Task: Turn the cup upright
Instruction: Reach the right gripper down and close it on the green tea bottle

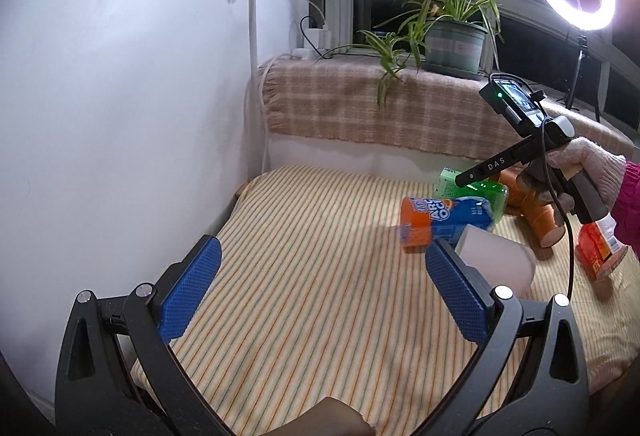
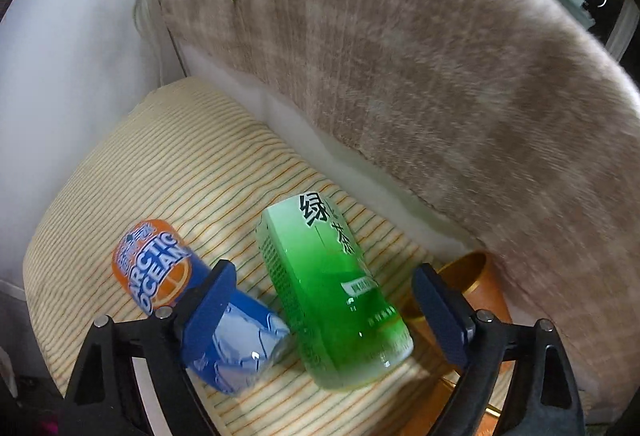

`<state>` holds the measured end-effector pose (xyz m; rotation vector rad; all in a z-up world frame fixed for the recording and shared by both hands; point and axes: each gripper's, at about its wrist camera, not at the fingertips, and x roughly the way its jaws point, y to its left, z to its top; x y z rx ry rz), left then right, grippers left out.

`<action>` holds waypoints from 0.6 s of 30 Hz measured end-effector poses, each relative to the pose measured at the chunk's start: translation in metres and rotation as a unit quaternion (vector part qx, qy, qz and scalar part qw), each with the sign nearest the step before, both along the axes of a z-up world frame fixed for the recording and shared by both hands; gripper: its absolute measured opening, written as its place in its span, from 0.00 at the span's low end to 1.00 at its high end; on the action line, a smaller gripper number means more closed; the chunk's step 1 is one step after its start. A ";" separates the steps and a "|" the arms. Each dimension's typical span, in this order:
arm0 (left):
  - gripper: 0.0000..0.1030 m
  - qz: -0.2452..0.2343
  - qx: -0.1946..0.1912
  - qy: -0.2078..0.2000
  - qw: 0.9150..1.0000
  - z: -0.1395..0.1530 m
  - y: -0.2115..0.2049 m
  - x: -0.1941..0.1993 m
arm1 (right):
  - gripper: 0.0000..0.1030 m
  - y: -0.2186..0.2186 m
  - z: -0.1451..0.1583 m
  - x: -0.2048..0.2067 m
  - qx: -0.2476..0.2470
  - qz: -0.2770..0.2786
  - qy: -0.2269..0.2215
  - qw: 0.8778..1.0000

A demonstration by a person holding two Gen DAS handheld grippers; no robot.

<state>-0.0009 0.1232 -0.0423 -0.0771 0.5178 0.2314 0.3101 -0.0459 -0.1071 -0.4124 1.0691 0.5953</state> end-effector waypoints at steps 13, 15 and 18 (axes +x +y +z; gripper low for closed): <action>1.00 0.017 -0.008 0.008 1.000 -0.007 0.017 0.004 | 0.83 0.029 -0.036 0.024 -0.039 0.013 0.036 0.998; 1.00 0.018 -0.010 0.010 1.000 -0.008 0.019 0.005 | 0.82 0.031 -0.040 0.028 -0.047 0.013 0.040 0.998; 1.00 0.020 -0.012 0.010 1.000 -0.009 0.022 0.006 | 0.80 0.035 -0.048 0.034 -0.053 0.013 0.045 0.998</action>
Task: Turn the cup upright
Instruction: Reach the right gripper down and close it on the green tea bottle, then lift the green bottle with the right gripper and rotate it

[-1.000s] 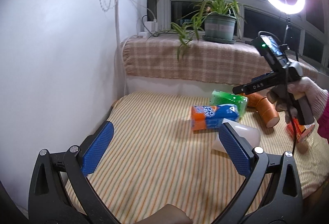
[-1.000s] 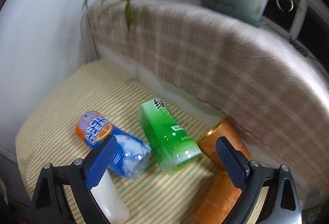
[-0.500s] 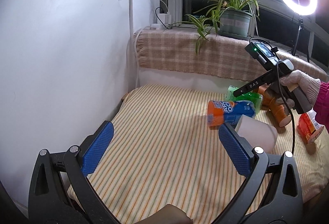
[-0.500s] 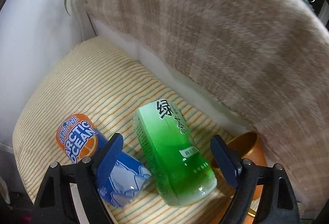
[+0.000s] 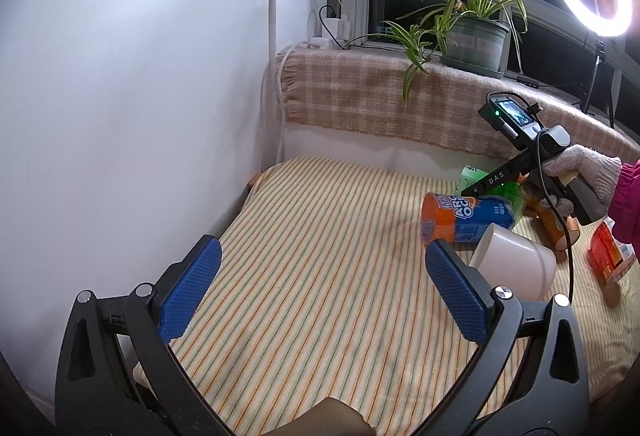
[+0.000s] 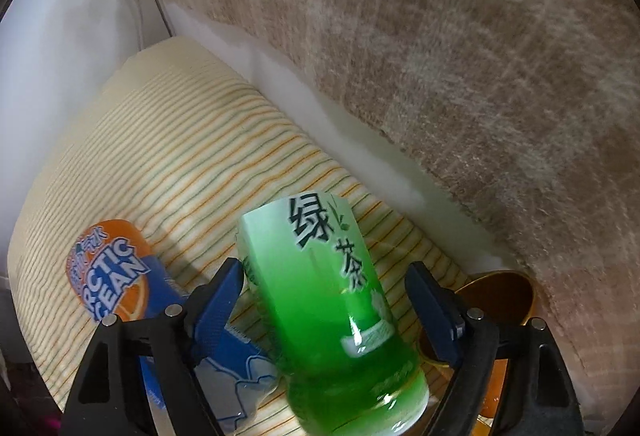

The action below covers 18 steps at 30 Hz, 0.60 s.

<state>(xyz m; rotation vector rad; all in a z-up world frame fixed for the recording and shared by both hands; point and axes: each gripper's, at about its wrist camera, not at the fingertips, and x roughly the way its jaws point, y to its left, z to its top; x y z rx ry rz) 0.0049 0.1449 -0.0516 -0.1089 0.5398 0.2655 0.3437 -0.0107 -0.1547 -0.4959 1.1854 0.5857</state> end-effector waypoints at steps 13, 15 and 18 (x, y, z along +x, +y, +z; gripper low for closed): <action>1.00 0.001 -0.002 -0.002 1.000 0.000 0.002 0.000 | 0.64 0.002 0.014 -0.008 0.008 -0.003 -0.034 0.999; 1.00 0.000 -0.001 -0.005 1.000 0.002 0.000 -0.002 | 0.63 -0.001 0.023 -0.011 0.014 -0.005 -0.048 0.999; 1.00 -0.003 0.001 -0.008 1.000 0.004 -0.003 -0.005 | 0.60 -0.005 0.038 -0.016 0.027 -0.007 -0.067 0.997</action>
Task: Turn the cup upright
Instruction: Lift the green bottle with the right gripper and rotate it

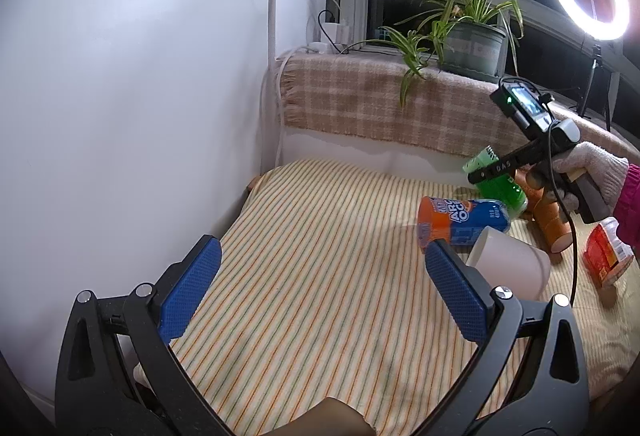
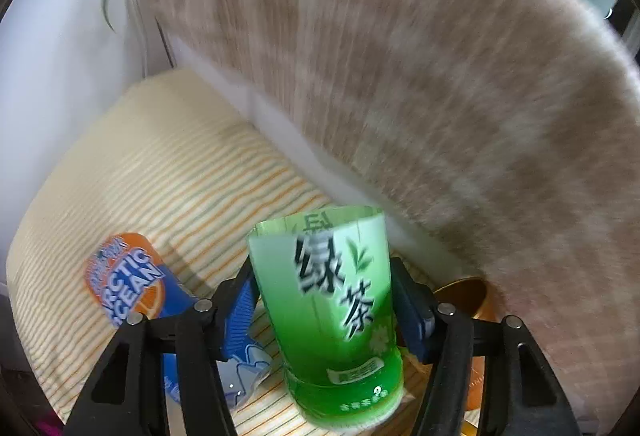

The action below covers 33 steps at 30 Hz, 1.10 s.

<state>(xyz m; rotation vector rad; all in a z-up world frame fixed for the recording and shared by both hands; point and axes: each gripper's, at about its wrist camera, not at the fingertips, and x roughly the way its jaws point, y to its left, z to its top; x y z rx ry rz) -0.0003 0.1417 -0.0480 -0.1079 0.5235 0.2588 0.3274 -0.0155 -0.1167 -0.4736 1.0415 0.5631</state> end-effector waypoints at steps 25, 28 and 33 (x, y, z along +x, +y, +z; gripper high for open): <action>1.00 -0.042 0.016 -0.040 0.998 0.031 -0.043 -0.038 | 0.59 -0.129 0.121 -0.149 0.212 -0.087 -0.060 0.971; 1.00 -0.055 0.017 -0.040 0.998 0.032 -0.053 -0.037 | 0.59 -0.152 0.110 -0.167 0.240 -0.109 -0.028 0.964; 1.00 -0.074 0.014 -0.035 0.997 0.032 -0.069 -0.032 | 0.59 -0.187 0.076 -0.197 0.282 -0.147 0.046 0.947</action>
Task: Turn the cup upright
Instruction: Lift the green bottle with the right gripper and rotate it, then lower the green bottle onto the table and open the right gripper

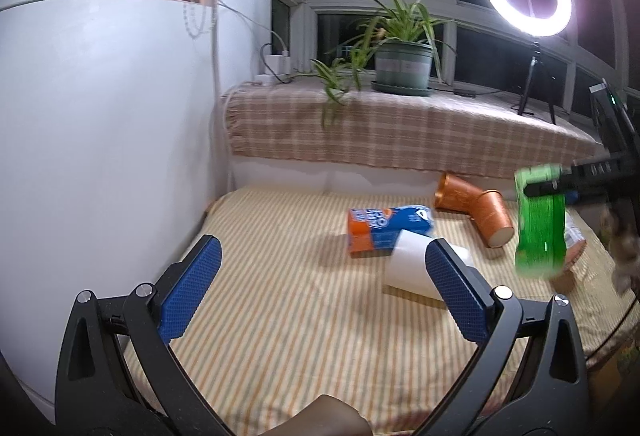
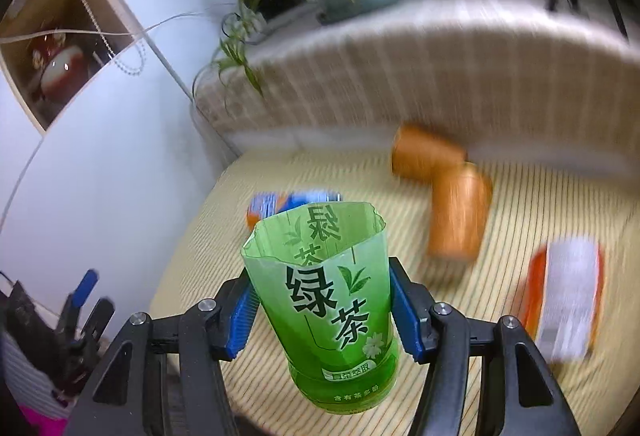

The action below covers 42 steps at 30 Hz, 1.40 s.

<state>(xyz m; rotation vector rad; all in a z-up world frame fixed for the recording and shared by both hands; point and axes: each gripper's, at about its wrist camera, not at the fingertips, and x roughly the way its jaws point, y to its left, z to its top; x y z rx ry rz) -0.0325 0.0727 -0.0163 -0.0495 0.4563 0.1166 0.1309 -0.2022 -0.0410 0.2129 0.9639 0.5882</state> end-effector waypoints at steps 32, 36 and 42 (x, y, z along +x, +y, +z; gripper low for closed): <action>1.00 -0.108 -0.038 0.065 0.991 -0.009 -0.058 0.017 | 0.81 -0.064 -0.101 0.002 0.099 -0.073 0.126 0.984; 1.00 -0.130 -0.071 0.099 0.984 -0.018 -0.064 0.030 | 0.83 -0.064 -0.078 -0.019 0.065 -0.069 0.076 0.993; 1.00 -0.166 -0.114 0.143 0.969 -0.032 -0.082 0.051 | 0.84 -0.063 -0.053 -0.059 -0.015 -0.079 -0.002 0.997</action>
